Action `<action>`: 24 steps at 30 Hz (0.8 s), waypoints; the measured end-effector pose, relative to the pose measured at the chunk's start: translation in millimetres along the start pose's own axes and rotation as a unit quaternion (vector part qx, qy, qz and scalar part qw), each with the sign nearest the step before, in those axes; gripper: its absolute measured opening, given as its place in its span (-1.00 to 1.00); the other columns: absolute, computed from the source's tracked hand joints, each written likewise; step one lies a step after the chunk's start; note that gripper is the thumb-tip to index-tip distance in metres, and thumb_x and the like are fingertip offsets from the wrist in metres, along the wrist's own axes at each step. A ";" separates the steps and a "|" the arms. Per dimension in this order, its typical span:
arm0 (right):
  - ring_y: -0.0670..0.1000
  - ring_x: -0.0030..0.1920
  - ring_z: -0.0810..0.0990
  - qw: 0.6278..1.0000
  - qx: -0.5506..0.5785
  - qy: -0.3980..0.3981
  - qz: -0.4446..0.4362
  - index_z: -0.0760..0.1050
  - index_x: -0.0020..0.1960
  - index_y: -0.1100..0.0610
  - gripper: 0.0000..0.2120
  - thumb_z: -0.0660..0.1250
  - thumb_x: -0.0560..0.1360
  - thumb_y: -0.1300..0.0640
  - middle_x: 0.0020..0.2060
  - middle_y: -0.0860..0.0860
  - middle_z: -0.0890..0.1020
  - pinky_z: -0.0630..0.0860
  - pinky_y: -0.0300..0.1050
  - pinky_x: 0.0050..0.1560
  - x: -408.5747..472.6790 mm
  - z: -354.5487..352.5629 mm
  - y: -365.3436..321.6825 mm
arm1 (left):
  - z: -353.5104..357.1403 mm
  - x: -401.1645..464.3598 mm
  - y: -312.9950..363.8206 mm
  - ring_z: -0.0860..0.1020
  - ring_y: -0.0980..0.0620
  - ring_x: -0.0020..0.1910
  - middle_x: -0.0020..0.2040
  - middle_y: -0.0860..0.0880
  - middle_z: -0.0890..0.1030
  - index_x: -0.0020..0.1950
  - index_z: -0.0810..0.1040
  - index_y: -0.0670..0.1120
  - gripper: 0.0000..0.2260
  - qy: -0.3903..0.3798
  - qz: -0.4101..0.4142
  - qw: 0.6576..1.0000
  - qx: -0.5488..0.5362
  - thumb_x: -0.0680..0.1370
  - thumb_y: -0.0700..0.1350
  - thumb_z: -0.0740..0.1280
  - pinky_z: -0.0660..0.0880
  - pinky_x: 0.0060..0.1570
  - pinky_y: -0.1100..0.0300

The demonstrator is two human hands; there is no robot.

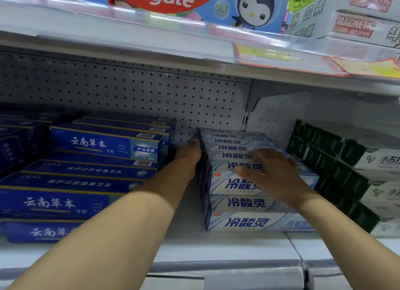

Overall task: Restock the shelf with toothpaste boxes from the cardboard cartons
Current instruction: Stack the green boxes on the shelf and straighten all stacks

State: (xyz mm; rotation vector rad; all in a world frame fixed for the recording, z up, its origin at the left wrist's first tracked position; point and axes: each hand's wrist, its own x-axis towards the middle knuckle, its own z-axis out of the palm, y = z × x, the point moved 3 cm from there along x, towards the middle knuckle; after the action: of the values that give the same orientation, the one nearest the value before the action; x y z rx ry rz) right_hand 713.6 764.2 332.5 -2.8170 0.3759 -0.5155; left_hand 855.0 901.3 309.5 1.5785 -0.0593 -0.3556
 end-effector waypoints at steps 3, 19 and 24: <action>-0.04 0.50 0.00 1.000 0.010 -0.008 0.002 0.19 0.44 -0.15 -0.13 0.08 0.25 -0.57 0.46 -0.12 0.18 -0.13 0.12 0.48 -10.8 -1.8 -1.4 | -4.2 -15.2 -16.0 0.40 -0.17 0.31 0.39 -0.20 0.38 0.45 0.29 -0.20 -0.55 0.013 -0.023 0.999 -0.024 0.66 0.04 0.05 0.36 0.31 -0.03; 0.04 0.51 -0.07 0.995 -0.069 0.019 0.069 0.07 0.49 -0.17 -0.35 0.19 0.47 -0.28 0.51 -0.04 0.05 -0.17 0.10 0.47 -26.7 12.1 -2.9 | -18.1 -61.5 -51.2 0.48 -0.05 0.09 0.16 -0.13 0.54 0.13 0.50 -0.11 -0.80 -0.067 -0.029 0.996 0.041 0.63 -0.07 0.15 0.43 0.22 0.06; 0.03 0.51 -0.13 0.998 -0.032 0.048 0.039 0.04 0.50 -0.16 -0.06 0.17 0.22 -0.50 0.52 -0.06 -0.05 -0.18 0.00 0.46 -51.8 2.2 -5.4 | -23.1 -91.9 -55.1 0.47 0.05 -0.01 0.09 0.00 0.54 0.06 0.42 0.05 -0.93 -0.164 0.062 0.977 0.119 0.60 -0.10 0.23 0.36 0.01 0.21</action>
State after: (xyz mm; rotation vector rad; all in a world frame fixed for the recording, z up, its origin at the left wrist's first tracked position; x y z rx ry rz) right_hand 668.7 785.0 316.0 -2.8321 0.5276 -0.6349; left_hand 764.0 949.7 272.6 1.7286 -0.4688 -0.5222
